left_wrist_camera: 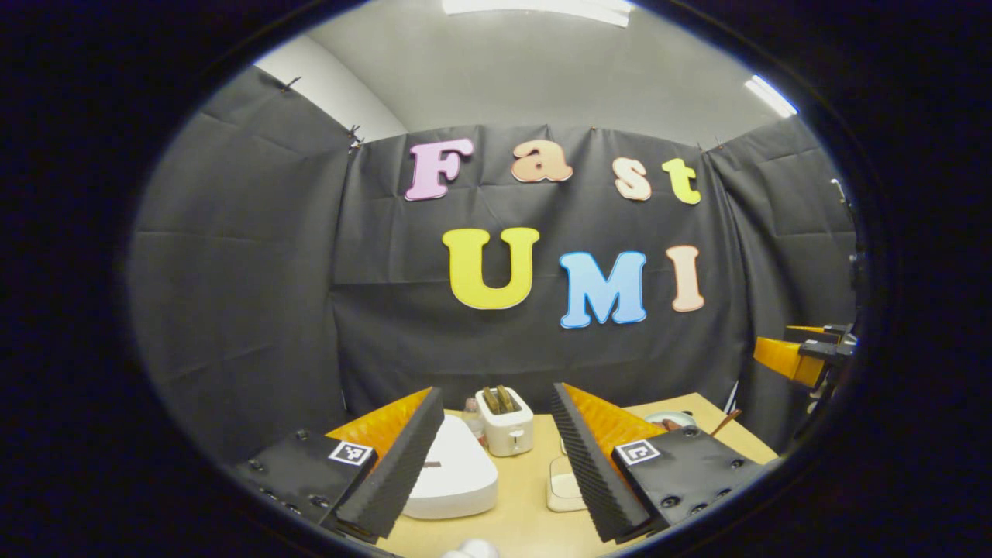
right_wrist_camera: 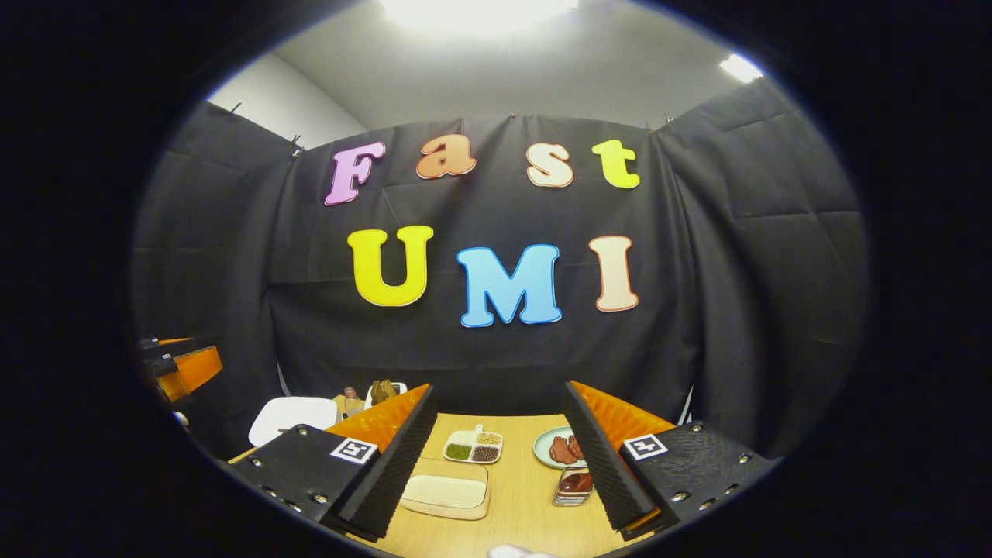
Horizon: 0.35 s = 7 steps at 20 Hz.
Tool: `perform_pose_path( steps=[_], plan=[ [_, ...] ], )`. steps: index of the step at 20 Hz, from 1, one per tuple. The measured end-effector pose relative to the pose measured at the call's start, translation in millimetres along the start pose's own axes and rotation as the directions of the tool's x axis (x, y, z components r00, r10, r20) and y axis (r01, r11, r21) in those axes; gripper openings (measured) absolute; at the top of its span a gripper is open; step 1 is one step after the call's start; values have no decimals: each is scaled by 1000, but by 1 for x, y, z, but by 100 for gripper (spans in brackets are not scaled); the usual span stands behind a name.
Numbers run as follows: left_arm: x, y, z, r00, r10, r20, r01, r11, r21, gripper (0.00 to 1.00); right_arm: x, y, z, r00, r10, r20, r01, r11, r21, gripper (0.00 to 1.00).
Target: Close the left gripper, press the button to open the rice cooker; take a wooden spoon from the chopstick holder with the right hand, scoop a spoonful of rice and pour it into the rice cooker, then put the wooden spoon back into the chopstick holder.
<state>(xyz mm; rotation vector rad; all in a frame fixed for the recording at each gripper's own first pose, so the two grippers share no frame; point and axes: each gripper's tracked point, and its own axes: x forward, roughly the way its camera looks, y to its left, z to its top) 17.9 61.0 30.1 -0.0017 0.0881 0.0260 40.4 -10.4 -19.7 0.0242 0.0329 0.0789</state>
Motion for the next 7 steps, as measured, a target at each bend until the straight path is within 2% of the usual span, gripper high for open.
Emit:
perform_pose_path(
  steps=[7],
  plan=[
    [3, 3, 6, 1000, -18, 11, 18, 1000, -1, 95, -7, -1, -2, 1000, -22, -6, 22, 1000, 10, 99]
  ],
)
